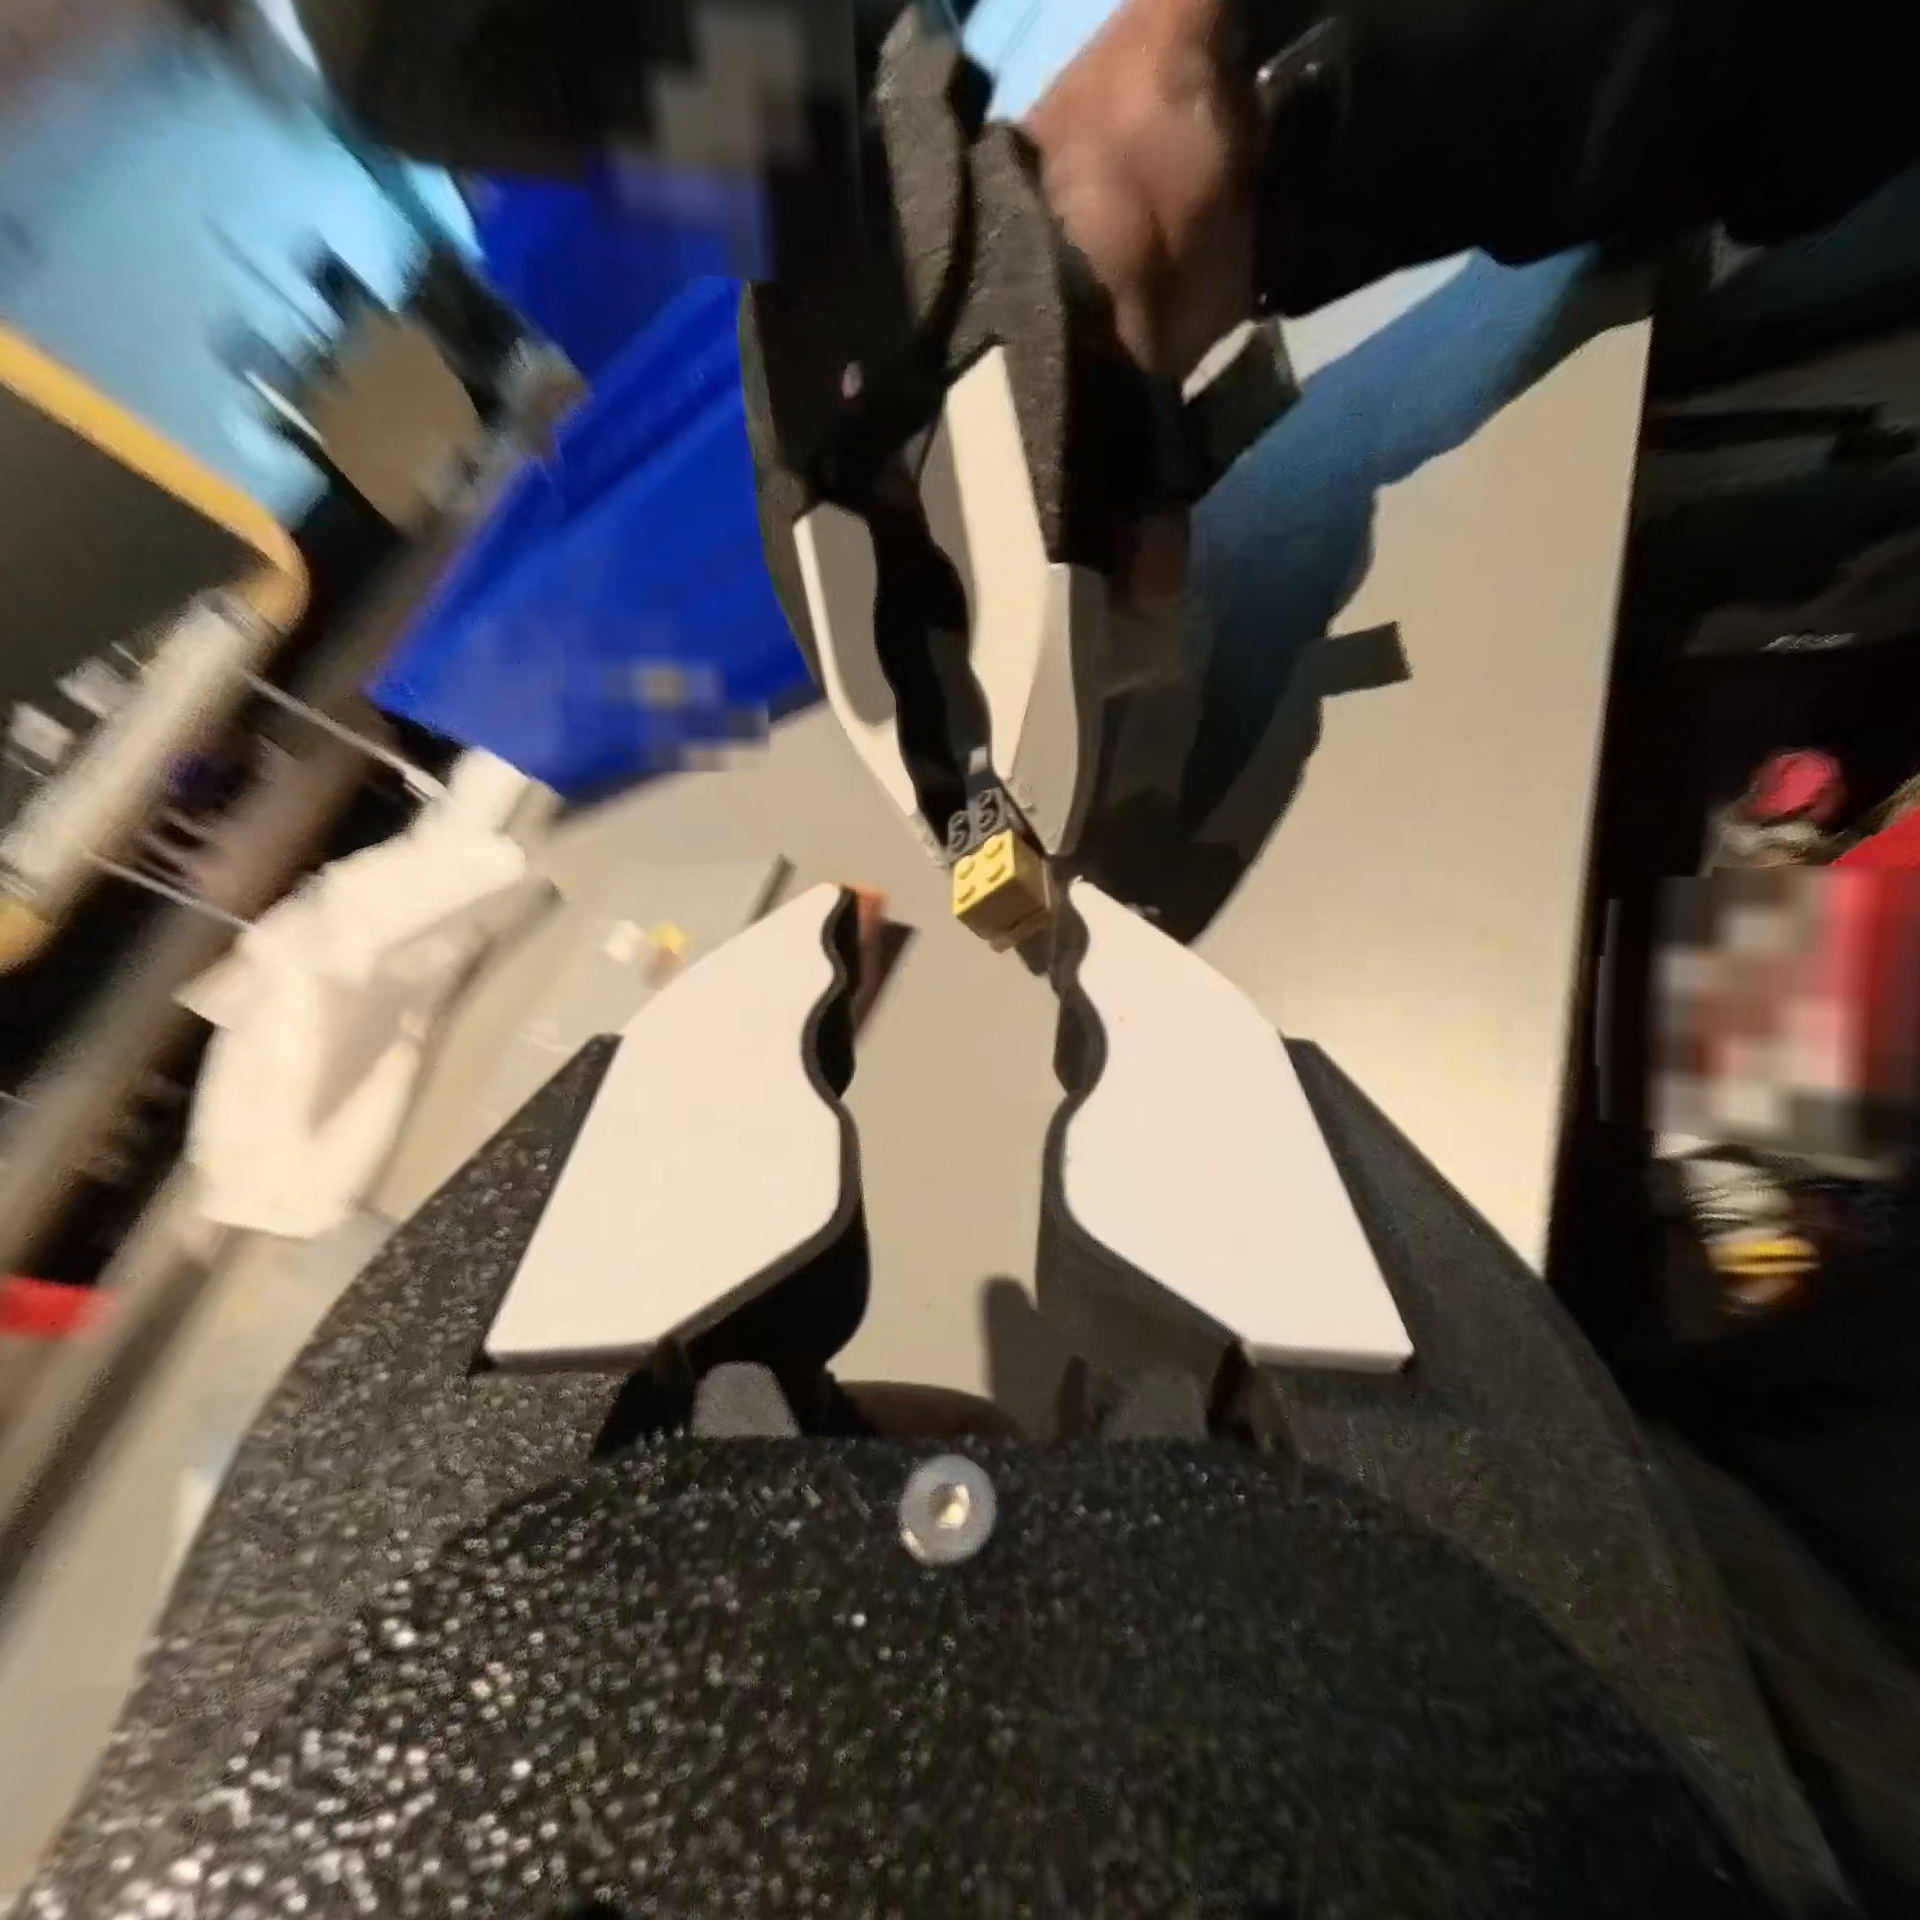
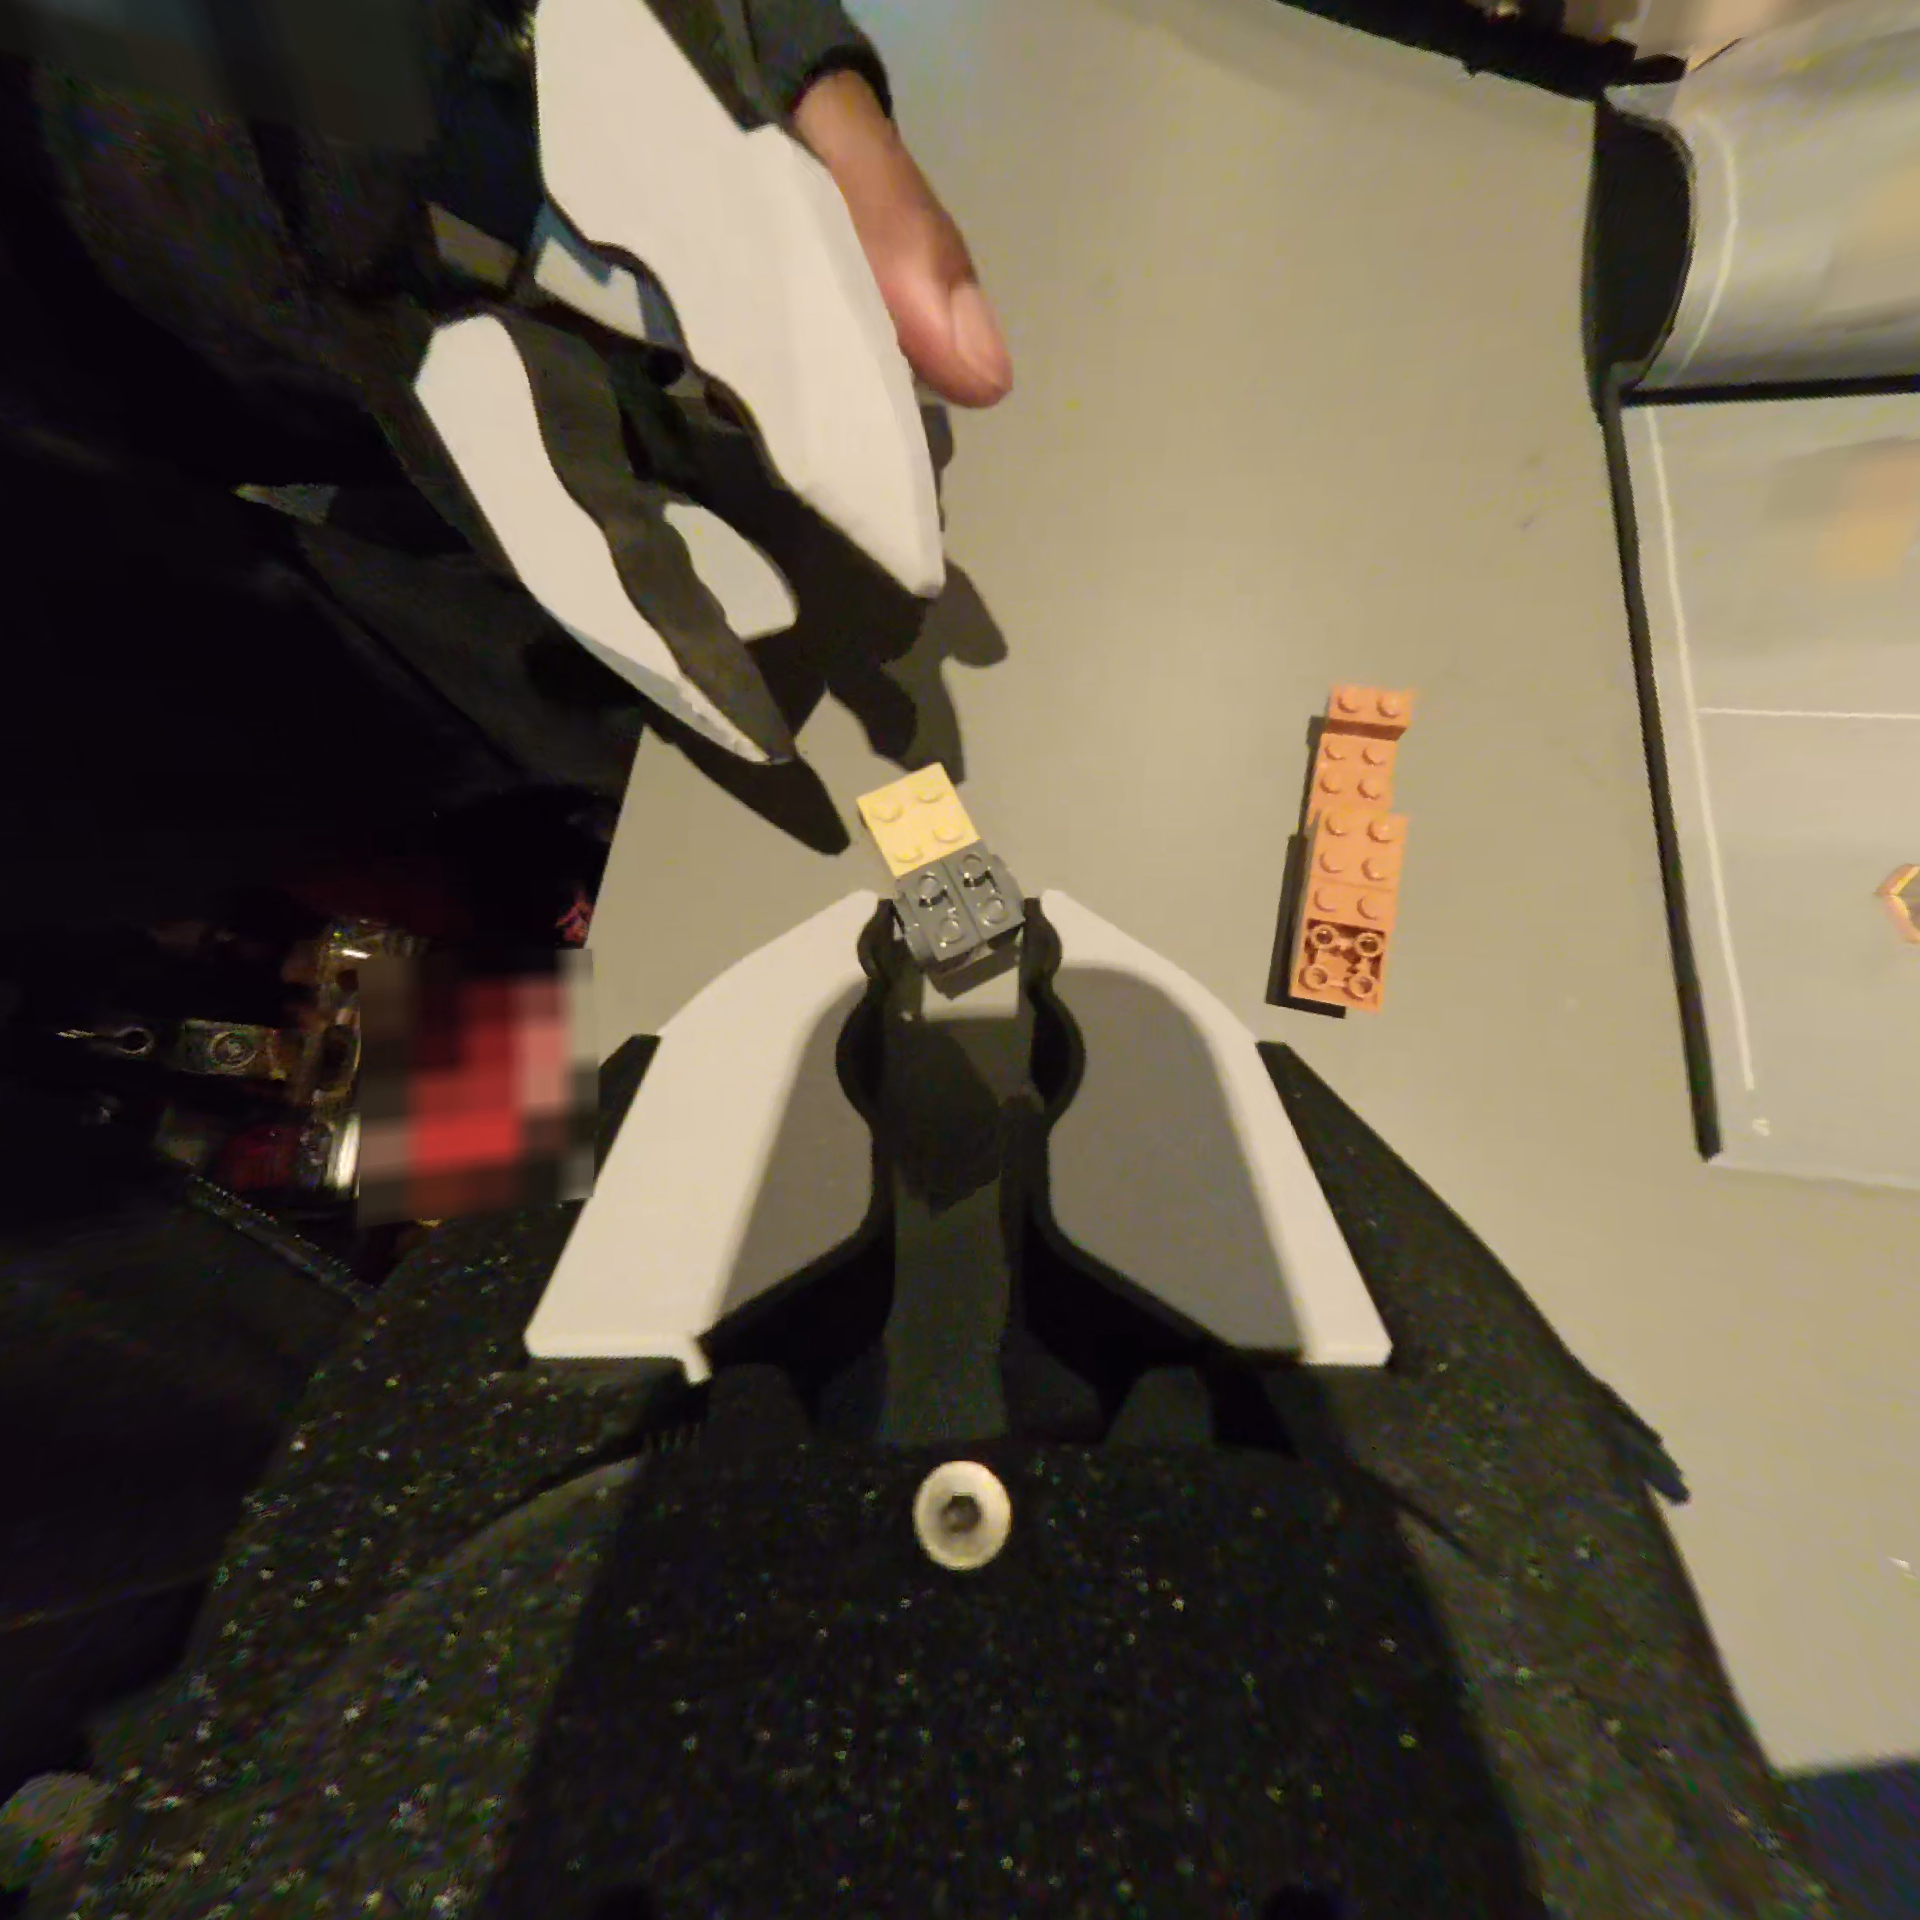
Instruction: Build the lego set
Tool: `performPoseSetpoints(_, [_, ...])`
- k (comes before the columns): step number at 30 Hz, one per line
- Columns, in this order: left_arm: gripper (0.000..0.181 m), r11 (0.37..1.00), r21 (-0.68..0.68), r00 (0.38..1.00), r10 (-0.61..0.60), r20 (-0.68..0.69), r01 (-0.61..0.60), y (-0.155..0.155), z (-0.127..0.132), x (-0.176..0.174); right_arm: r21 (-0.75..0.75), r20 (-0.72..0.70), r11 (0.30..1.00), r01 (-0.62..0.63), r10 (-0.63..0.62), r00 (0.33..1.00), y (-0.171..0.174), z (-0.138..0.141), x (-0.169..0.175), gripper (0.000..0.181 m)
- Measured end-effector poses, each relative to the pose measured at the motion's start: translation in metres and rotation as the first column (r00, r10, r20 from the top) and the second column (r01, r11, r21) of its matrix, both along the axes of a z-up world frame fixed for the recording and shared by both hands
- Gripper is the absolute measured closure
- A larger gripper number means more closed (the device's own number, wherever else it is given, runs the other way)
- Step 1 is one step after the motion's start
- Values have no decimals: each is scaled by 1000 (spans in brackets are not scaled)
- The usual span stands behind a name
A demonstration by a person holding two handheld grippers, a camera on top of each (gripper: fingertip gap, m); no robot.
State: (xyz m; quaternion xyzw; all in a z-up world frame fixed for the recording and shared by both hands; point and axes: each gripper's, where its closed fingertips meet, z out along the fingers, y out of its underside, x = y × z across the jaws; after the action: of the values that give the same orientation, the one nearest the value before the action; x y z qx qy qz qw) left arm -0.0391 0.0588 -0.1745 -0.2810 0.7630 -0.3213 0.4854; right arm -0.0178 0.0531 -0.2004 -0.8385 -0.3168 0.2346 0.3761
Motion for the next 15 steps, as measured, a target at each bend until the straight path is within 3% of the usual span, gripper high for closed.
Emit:
performPoseSetpoints(6, [148,965,261,965,-105,242,40,-1,38,-5,28,35,999,-21,20,999,-5,23,-4,158])
performPoseSetpoints(15, [144,838,537,917,-284,280,96,-22,58,-13,70,56,997,-37,33,998,-14,59,-17,158])
